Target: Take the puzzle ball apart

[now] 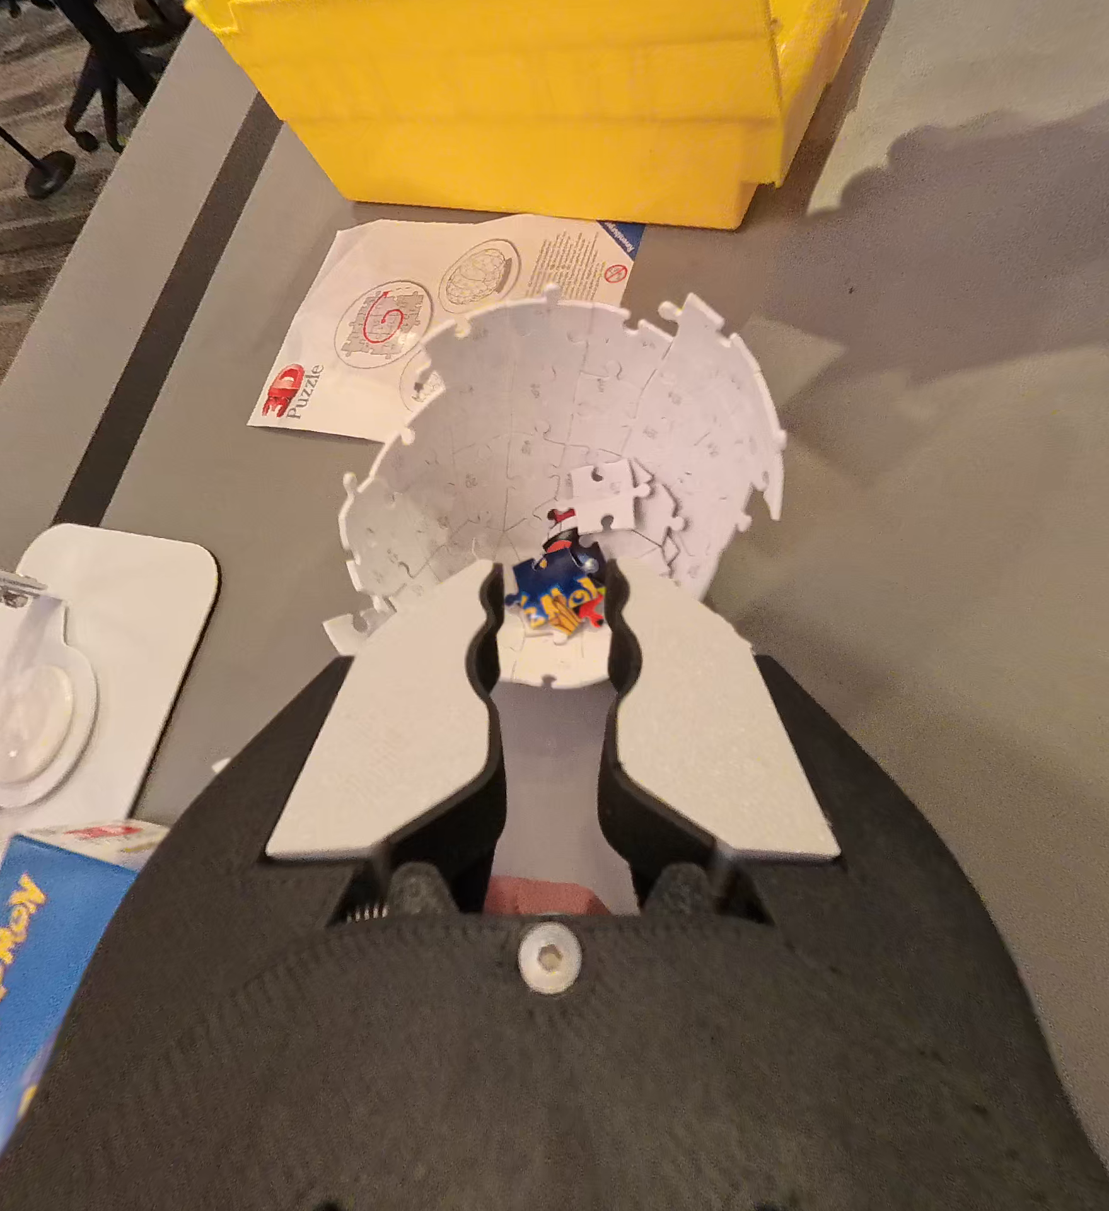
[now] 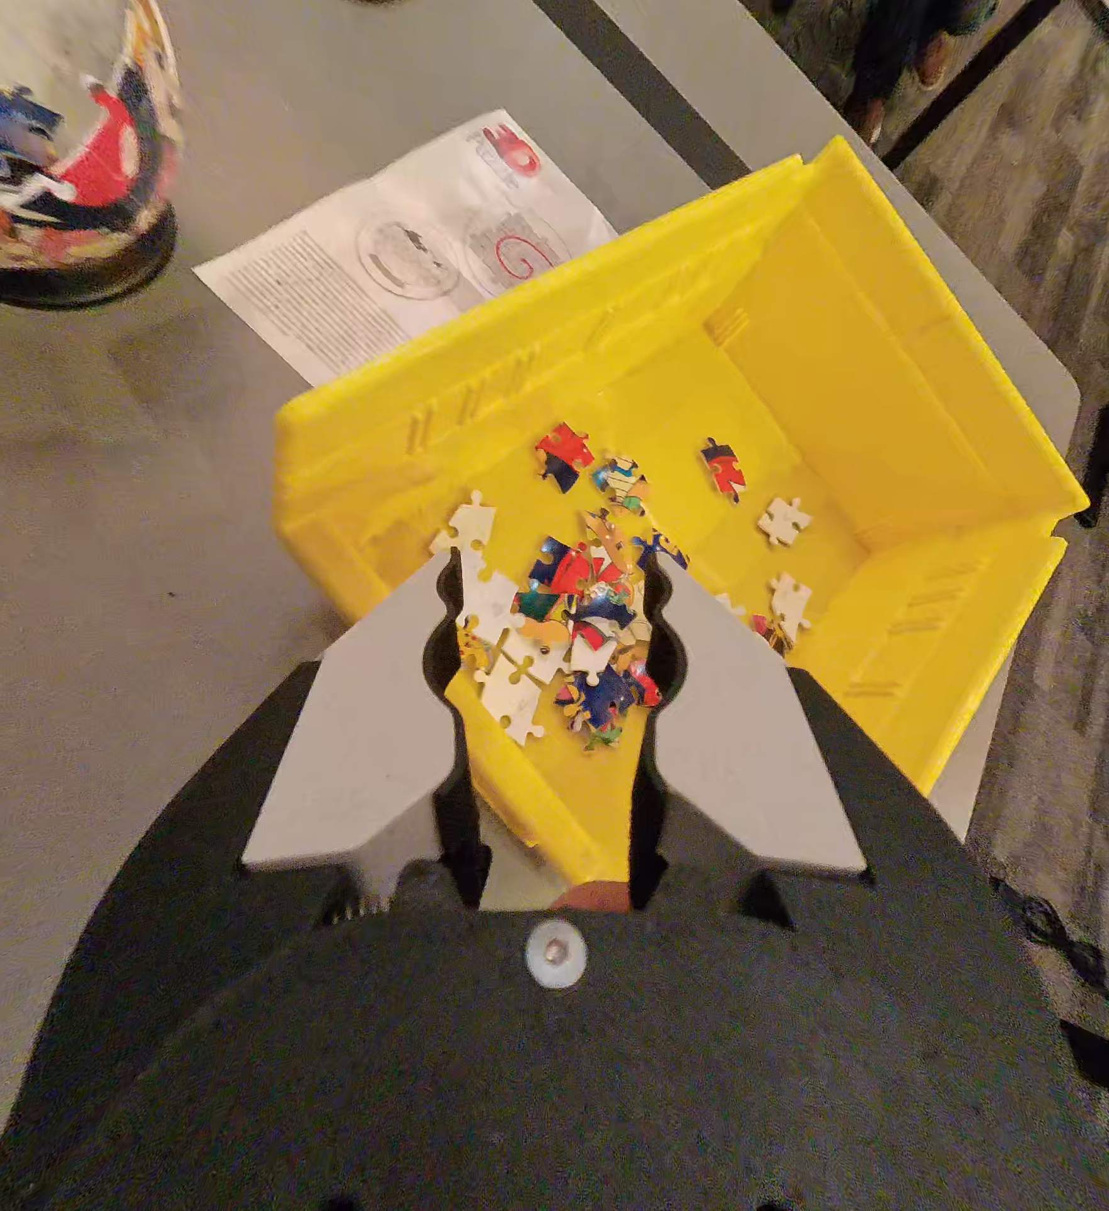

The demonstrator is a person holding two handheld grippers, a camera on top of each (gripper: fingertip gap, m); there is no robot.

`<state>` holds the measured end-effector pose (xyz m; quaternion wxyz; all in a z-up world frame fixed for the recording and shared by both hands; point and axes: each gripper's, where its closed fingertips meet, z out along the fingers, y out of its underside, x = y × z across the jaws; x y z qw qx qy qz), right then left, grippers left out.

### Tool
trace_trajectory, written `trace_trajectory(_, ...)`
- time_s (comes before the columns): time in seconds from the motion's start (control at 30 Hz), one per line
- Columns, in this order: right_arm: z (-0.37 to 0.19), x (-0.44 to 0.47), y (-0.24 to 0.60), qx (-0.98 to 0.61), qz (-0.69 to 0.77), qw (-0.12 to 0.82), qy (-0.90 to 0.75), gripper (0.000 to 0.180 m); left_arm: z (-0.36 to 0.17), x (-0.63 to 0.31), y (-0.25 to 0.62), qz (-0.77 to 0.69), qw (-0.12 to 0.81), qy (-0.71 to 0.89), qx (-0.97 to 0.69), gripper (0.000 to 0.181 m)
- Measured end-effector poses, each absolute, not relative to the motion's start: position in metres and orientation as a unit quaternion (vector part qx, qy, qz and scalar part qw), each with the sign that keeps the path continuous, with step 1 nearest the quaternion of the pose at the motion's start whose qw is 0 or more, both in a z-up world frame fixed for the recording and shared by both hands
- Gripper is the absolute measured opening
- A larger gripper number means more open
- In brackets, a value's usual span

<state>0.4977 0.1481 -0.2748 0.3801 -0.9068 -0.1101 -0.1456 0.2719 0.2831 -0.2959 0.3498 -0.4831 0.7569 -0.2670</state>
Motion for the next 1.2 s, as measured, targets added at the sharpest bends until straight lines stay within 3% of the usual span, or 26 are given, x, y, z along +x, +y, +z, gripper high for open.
trace_trajectory(0.03, -0.278, 0.499, 0.15, -0.907, -0.148, 0.378, -0.111, 0.054, -0.296, 0.275, 0.284, -0.257, 0.347, 0.765, -0.478, 0.027)
trace_trajectory(0.2, -0.278, 0.484, 0.155, -0.897, -0.14, 0.404, -0.112, 0.044, -0.312, 0.288, 0.285, -0.19, 0.299, 0.815, -0.459, 0.027)
trace_trajectory(0.33, -0.277, 0.471, 0.155, -0.891, -0.129, 0.418, -0.117, 0.042, -0.343, 0.29, 0.291, -0.099, 0.239, 0.849, -0.461, 0.043)
trace_trajectory(0.63, -0.255, 0.458, 0.153, -0.873, -0.121, 0.457, -0.122, 0.032, -0.353, 0.289, 0.295, -0.061, 0.224, 0.851, -0.471, 0.03)
trace_trajectory(0.77, -0.243, 0.439, 0.156, -0.863, -0.106, 0.474, -0.139, 0.03, -0.342, 0.293, 0.292, -0.09, 0.263, 0.842, -0.462, 0.011)
trace_trajectory(1.0, -0.226, 0.379, 0.175, -0.84, -0.046, 0.505, -0.193, 0.027, -0.327, 0.29, 0.297, -0.135, 0.302, 0.818, -0.471, 0.003)
trace_trajectory(1.2, -0.23, 0.323, 0.197, -0.827, 0.044, 0.514, -0.224, 0.03, -0.298, 0.286, 0.284, -0.282, 0.292, 0.759, -0.508, 0.003)
